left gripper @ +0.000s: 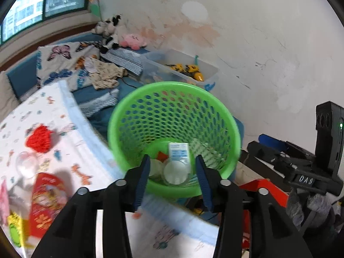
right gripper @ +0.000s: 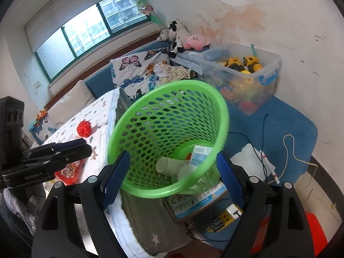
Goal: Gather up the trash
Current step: 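Lower the clear plastic lid into the green basket and open the left gripper, then grasp the red printed cup with the left gripper and lift it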
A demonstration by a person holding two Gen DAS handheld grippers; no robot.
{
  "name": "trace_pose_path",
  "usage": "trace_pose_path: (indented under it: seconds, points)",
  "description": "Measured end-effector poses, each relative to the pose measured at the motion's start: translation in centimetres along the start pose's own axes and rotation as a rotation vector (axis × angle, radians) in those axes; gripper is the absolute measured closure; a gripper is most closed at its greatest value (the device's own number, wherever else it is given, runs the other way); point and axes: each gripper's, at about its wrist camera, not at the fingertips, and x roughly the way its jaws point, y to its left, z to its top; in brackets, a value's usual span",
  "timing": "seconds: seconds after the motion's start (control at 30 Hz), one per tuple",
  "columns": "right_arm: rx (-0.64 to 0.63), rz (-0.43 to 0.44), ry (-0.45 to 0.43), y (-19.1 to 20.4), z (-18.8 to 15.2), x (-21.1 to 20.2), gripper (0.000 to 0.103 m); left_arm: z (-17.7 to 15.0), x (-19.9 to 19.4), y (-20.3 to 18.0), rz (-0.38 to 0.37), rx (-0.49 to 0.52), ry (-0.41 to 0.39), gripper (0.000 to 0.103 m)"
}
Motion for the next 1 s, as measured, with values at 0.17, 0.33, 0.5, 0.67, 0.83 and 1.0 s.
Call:
trace_pose_path:
  seconds: [0.17, 0.33, 0.5, 0.67, 0.83, 1.0]
  points:
    - [-0.03, 0.027, 0.005, 1.9, -0.1, 0.2, 0.019, -0.8, -2.3, 2.5, 0.052, -0.036, -0.018, 0.05]
    - [-0.054, 0.059, 0.011, 3.7, 0.1, 0.6, 0.019, -0.9, -3.6, 5.6, 0.133, -0.066, -0.011, 0.038]
    - [-0.083, 0.082, 0.025, 5.1, 0.1, 1.2, 0.018, -0.9, -3.3, 9.7, 0.19, -0.126, 0.054, 0.03]
    - [-0.111, 0.103, 0.047, 6.5, 0.0, 2.3, 0.017, -1.3, -1.9, 13.2, 0.211, -0.203, 0.137, 0.029]
    - [-0.125, 0.121, 0.066, 7.4, -0.1, 3.4, 0.017, -2.2, -0.4, 14.8, 0.221, -0.22, 0.212, 0.025]
    - [-0.134, 0.129, 0.082, 8.1, -0.3, 4.3, 0.017, -2.9, 1.4, 15.7, 0.233, -0.226, 0.276, 0.024]
